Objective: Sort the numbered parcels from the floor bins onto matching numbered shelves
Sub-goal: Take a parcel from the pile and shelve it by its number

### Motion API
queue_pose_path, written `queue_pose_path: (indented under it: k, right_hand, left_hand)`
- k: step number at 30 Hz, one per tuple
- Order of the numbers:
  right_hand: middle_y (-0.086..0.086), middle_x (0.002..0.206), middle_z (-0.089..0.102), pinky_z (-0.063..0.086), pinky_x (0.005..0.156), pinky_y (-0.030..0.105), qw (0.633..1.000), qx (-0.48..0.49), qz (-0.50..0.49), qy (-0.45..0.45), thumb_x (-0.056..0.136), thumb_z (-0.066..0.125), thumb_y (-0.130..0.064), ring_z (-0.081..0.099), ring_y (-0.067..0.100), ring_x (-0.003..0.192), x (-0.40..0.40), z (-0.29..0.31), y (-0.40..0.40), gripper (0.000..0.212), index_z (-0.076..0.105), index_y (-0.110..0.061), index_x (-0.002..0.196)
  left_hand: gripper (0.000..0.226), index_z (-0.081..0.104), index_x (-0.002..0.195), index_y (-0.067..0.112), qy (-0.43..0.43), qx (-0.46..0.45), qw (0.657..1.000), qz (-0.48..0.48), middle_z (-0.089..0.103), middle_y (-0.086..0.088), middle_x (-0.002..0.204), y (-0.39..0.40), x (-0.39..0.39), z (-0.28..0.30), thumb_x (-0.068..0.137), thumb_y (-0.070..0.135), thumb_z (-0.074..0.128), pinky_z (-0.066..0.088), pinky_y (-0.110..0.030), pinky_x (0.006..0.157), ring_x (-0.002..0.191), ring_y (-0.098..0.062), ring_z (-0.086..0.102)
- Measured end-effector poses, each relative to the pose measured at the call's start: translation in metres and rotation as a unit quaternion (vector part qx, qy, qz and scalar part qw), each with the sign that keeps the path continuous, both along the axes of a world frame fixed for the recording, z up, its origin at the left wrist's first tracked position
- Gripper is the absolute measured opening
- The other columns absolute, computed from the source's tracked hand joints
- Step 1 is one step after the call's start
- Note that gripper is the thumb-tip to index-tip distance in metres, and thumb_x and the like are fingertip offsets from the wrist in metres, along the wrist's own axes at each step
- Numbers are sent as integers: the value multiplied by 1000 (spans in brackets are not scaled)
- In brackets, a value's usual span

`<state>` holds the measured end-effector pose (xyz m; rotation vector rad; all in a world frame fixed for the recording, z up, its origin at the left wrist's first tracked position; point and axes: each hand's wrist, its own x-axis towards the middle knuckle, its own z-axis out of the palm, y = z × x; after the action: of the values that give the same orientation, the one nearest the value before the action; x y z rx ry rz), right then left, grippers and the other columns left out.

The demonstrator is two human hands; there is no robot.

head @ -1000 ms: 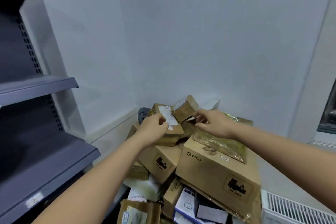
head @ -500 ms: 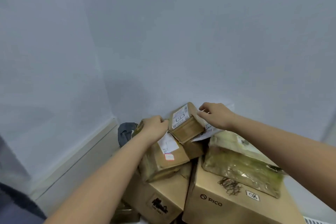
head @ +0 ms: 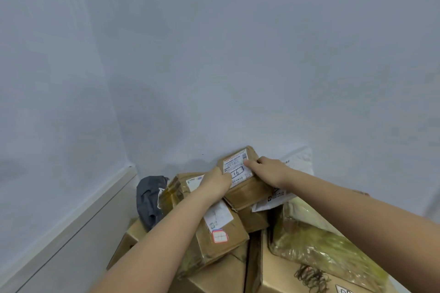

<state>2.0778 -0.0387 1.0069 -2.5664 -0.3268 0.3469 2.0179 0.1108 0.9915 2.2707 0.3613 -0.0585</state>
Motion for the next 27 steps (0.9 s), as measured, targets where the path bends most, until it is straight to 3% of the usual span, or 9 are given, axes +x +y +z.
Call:
queue_pose_path:
  k: [3,6,8,12,14,19,23,26,27]
  right_hand:
    - [14,143,47,34,94,34,1000,28,-5,4,99,31,-54,45,30,126,-3,-1,-1,62,38,-12,145]
    - [12,137,51,34,88,34,997,80,-10,1,100,31,-48,47,26,114,-10,2,-5,52,43,-16,139]
    - [9,138,51,33,89,34,992,126,-9,-1,100,30,-47,47,24,114,-17,7,-7,50,41,-20,140]
    - [6,143,48,33,92,32,983,181,11,-12,102,25,-49,47,24,122,-35,16,-6,53,32,-24,149]
    - [6,142,48,35,92,32,979,202,24,-12,102,24,-49,47,21,115,-44,19,-5,53,30,-25,149]
    - [2,132,53,38,92,32,962,264,64,-19,103,25,-46,50,19,112,-63,18,-5,49,33,-20,144]
    - [3,129,56,43,94,33,942,323,94,-17,103,32,-38,54,19,113,-79,22,-5,42,37,-16,139]
    - [3,123,59,47,96,39,935,332,123,-9,101,36,-35,57,19,109,-90,25,-7,34,40,-19,131]
    - [3,122,60,48,94,40,932,337,136,-7,101,37,-34,58,19,107,-95,26,-7,31,41,-20,128]
  left_hand:
    - [31,47,128,7,-33,1,999,9,55,-10,121,0,-4,1,102,21,37,33,-24,77,103,-23,51]
    - [18,46,117,12,-73,-31,996,27,50,0,104,-1,-7,8,102,18,38,36,-24,66,83,-11,48]
    - [16,47,111,12,-90,-39,994,41,54,0,104,1,-8,12,102,21,38,40,-23,60,75,-6,49]
    - [40,44,133,8,-113,-21,992,54,50,-9,132,3,-18,19,100,31,37,49,-34,83,103,-19,56]
    - [44,39,139,10,-122,-11,991,59,45,-7,134,3,-29,25,101,34,36,45,-32,83,105,-18,52]
    - [53,27,142,38,-150,-27,986,73,52,1,131,2,-58,30,92,55,29,49,-49,94,114,-25,56]
    - [50,13,151,37,-160,-47,981,99,55,5,135,-15,-96,41,104,41,29,46,-29,92,112,-19,58]
    - [56,6,154,33,-177,-53,971,150,52,7,134,-30,-129,49,105,37,31,39,-1,65,100,-7,51]
    - [57,3,154,32,-184,-53,967,168,51,8,133,-36,-141,50,105,38,32,37,2,61,99,-5,49]
